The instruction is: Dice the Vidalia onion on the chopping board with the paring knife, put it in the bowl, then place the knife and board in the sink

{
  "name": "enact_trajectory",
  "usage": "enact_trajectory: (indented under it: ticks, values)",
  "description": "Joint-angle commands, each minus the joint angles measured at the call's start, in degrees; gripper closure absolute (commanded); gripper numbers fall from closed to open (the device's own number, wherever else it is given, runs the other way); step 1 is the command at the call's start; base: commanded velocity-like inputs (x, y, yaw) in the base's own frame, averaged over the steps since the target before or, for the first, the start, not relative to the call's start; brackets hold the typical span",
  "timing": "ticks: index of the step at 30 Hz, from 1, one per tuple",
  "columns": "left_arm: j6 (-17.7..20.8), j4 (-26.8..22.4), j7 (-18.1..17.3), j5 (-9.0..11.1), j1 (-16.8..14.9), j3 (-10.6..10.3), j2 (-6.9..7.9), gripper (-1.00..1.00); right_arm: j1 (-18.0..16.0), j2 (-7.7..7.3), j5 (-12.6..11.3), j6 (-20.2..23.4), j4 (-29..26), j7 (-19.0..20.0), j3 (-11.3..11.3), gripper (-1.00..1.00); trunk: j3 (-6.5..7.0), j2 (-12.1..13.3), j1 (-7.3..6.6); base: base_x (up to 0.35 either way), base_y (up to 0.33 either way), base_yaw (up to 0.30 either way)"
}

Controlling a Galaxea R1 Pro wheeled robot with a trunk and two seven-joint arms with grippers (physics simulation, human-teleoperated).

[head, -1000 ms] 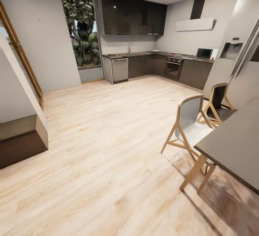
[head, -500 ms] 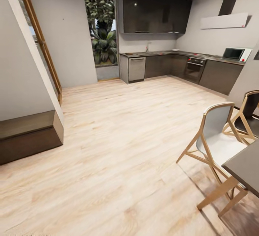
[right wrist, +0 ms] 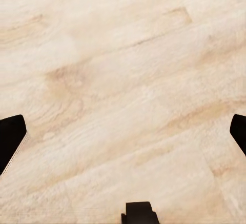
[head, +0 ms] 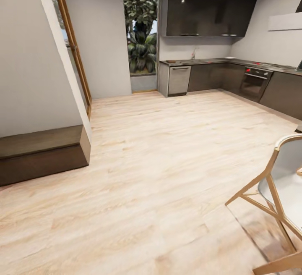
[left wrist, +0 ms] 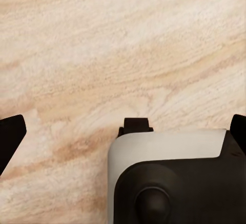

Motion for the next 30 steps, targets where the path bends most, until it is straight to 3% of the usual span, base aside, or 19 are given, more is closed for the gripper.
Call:
enact_trajectory:
  ticks: [1,20,30]
  values:
    - [-0.1,-0.1,0.0,0.0,0.0,0.0,0.01,-1.0,0.0,0.02,0.0,-0.2,0.0,-0.2,0.0,-1.0,-0.08,0.0,0.02,0.226,0.0,0.194]
    - [-0.1,-0.1,0.0,0.0,0.0,0.0,-0.02,-1.0,0.0,0.02,0.0,-1.1,0.0,-0.1,0.1,-1.0,-0.17,0.0,0.02,0.226,0.0,0.019]
    - [-0.1,-0.1,0.0,0.0,0.0,0.0,-0.01,-1.0,0.0,0.02,0.0,-1.7,0.0,-0.1,0.2,-1.0,-0.17,0.0,0.02,0.229,0.0,-0.114]
